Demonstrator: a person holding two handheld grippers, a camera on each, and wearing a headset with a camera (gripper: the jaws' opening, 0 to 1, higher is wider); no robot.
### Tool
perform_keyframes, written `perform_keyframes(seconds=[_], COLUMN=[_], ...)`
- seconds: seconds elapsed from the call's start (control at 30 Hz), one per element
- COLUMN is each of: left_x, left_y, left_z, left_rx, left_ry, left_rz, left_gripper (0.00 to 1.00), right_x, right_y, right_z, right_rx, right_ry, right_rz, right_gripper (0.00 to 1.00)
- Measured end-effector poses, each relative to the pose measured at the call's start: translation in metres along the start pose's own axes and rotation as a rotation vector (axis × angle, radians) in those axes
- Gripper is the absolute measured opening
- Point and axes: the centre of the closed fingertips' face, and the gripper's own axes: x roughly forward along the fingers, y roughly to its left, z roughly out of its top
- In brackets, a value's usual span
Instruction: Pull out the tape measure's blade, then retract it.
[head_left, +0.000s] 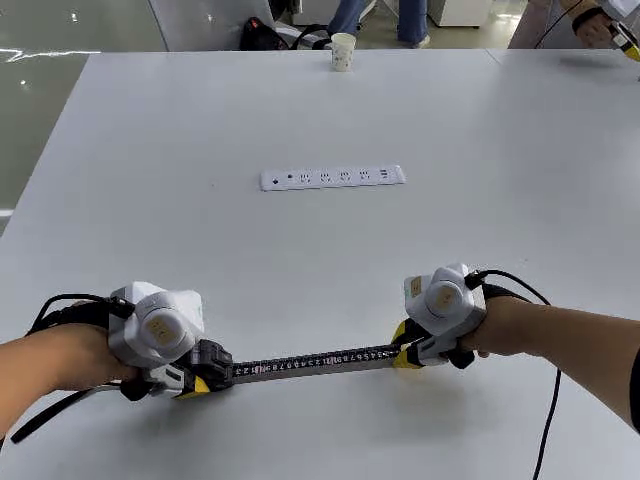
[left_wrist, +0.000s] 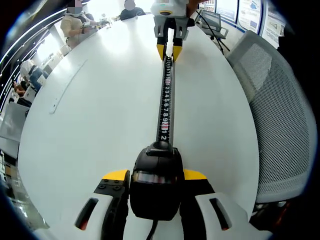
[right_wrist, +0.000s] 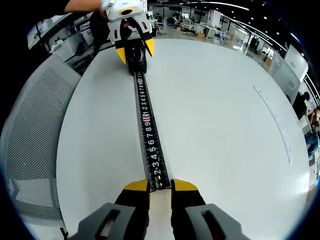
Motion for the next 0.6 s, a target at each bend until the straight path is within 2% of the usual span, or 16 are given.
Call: perform_keyframes(seconds=[0.03, 0.17, 0.27, 0.33, 0.43, 0.53, 0.6], left_x=[-0.002, -0.010, -0.012, -0.014, -0.019, -0.025, -0.029], left_y=[0.003, 0.002, -0.003, -0.005, -0.003, -0.008, -0.008], left_z=[0.001, -0.002, -0.009, -0.012, -0.014, -0.015, -0.016], left_rx=[-0.003, -0.020, 0.009, 0.018, 0.010, 0.008, -0.017], left_ry=[-0.002, -0.008, 0.003, 0.007, 0.007, 0.003, -0.001], left_rz=[0.008, 0.017, 0.004, -0.002, 0.000, -0.011, -0.010], left_gripper=[0.34, 0.34, 0.36, 0.39, 0.45, 0.49, 0.53], right_x=[0.000, -0.006, -0.011, -0.014, -0.018, -0.023, -0.026], right_y=[0.000, -0.004, -0.003, -0.002, 0.002, 0.004, 0.004], right_z=[-0.001, -0.004, -0.007, -0.007, -0.009, -0.009, -0.009], right_rx=[-0.007, -0.018, -0.021, -0.024, -0.052, -0.061, -0.042], right_ry=[0.006, 0.013, 0.011, 0.013, 0.021, 0.017, 0.013], right_rz=[-0.002, -0.027, -0.034, -0.037, -0.046, -0.048, -0.056], right_gripper=[0.13, 0.16, 0.16, 0.17, 0.25, 0.28, 0.31])
